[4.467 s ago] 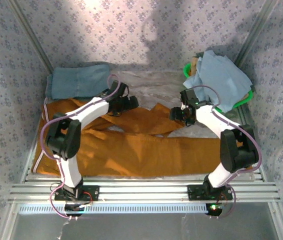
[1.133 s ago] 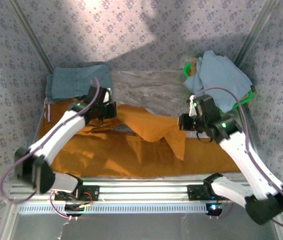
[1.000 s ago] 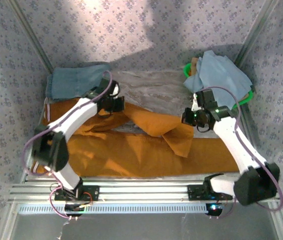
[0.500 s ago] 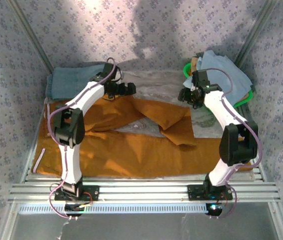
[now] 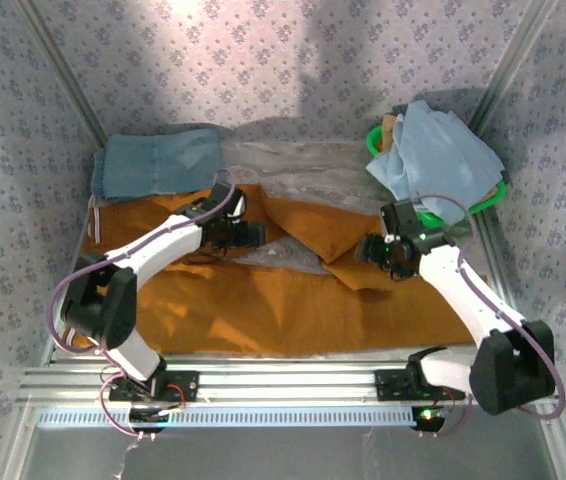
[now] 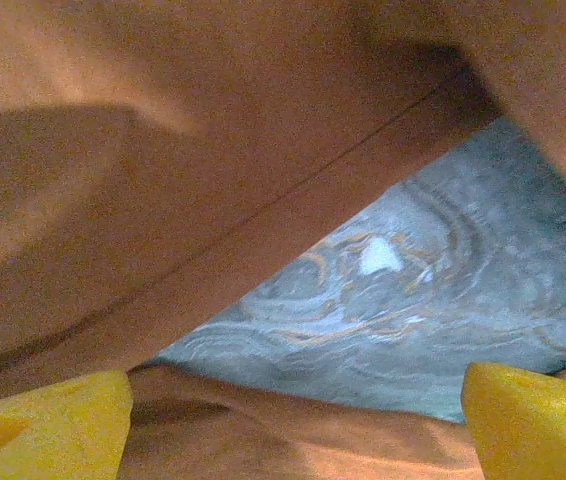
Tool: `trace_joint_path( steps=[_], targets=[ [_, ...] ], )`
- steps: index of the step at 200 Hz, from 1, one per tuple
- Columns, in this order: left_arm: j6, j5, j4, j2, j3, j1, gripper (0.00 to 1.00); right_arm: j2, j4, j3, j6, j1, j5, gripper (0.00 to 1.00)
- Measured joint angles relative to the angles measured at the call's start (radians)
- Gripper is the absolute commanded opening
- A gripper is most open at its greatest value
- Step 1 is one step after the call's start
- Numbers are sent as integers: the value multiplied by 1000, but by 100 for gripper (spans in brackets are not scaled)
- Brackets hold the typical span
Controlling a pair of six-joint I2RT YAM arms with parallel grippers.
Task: Fold and stack the trousers
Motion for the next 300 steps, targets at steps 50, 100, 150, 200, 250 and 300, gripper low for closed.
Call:
trace_joint_path(
  steps=[50,100,150,200,250,300],
  targets=[
    [-22,-8,33,-11,-29,-4,86,-80,154,-245,256,31,-121,99],
    [-29,-8,47,-56,-37,-10,87,-27,347,-266,395,-2,-137,60],
    [-29,-26,44,-109,-61,-10,88,47,386,-262,421,-40,-162,16],
    [-24,-51,20,-169,-64,14,88,24,377,-165,365,-64,-171,0],
    [-22,-80,-5,-272,-64,148,81,58,390,175,275,-34,-181,0],
    [-21,-39,-9,-208,-63,128,78,271,468,581,196,-127,-95,0]
  ],
)
